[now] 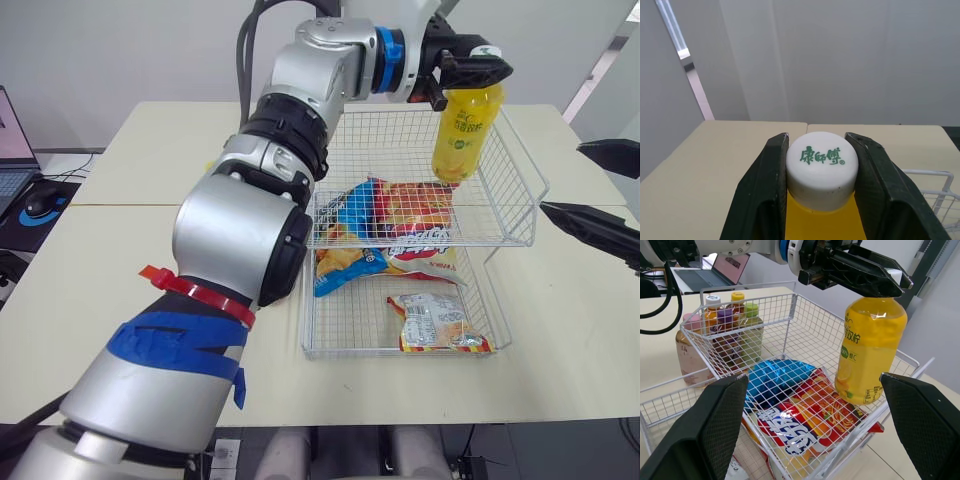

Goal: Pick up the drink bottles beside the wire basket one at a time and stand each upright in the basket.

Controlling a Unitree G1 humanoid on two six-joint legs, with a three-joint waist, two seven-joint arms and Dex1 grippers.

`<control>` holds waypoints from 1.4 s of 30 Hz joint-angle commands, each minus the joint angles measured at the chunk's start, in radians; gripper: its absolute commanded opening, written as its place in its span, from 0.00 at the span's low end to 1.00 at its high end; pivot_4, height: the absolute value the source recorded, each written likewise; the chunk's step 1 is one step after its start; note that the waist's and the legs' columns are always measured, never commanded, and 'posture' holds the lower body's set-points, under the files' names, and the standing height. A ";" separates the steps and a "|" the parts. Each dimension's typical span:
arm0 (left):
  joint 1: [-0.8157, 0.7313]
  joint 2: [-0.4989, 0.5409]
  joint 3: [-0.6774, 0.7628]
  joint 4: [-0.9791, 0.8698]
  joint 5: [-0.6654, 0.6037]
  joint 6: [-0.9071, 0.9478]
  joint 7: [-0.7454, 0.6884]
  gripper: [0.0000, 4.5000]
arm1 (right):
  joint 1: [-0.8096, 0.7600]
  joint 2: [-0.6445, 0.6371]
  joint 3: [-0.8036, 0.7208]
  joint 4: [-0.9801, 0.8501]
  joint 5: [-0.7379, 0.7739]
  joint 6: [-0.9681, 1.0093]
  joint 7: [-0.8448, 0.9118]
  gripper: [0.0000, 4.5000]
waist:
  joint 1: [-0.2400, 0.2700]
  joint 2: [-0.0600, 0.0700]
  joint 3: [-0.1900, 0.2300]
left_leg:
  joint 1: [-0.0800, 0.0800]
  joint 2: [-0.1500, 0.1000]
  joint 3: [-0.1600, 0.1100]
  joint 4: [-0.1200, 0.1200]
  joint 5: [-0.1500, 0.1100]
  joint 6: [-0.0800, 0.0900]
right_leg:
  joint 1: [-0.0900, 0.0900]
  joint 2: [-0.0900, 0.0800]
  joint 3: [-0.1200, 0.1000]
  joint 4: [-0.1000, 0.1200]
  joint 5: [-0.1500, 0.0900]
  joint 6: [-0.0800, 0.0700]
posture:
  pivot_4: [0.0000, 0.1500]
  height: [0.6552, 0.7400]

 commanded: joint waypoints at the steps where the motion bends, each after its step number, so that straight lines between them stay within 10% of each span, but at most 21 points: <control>1: -0.046 0.001 0.019 -0.014 0.013 0.009 -0.035 0.66 | 0.000 -0.009 -0.048 -0.015 0.007 -0.025 -0.011 1.00 | 0.000 0.000 0.000 | 0.000 0.000 0.000 0.000 0.000 0.000 | 0.000 0.000 0.000 0.000 0.000 0.000 | 1.00 1.00; 6: -0.063 0.027 0.040 -0.021 0.015 0.023 -0.074 0.99 | -0.006 -0.012 -0.037 -0.006 0.002 -0.038 -0.015 1.00 | -0.001 0.000 0.000 | 0.000 0.000 0.000 0.000 0.000 0.000 | 0.000 0.000 0.000 0.000 0.000 0.000 | 1.00 1.00; 23: -0.031 0.253 0.055 -0.176 -0.001 0.182 -0.296 0.99 | -0.051 -0.038 0.038 0.044 -0.037 -0.107 -0.006 1.00 | -0.004 0.000 0.000 | 0.002 0.000 0.001 0.001 0.000 0.000 | 0.000 0.000 0.001 0.005 0.000 0.000 | 1.00 1.00; 42: 0.423 0.703 0.145 -0.968 -0.134 0.657 -0.167 0.99 | -0.197 -0.057 0.183 0.152 -0.079 -0.180 0.048 1.00 | -0.006 0.000 0.000 | 0.008 0.001 0.001 0.001 0.000 0.000 | -0.001 0.001 0.009 0.009 0.000 0.000 | 1.00 1.00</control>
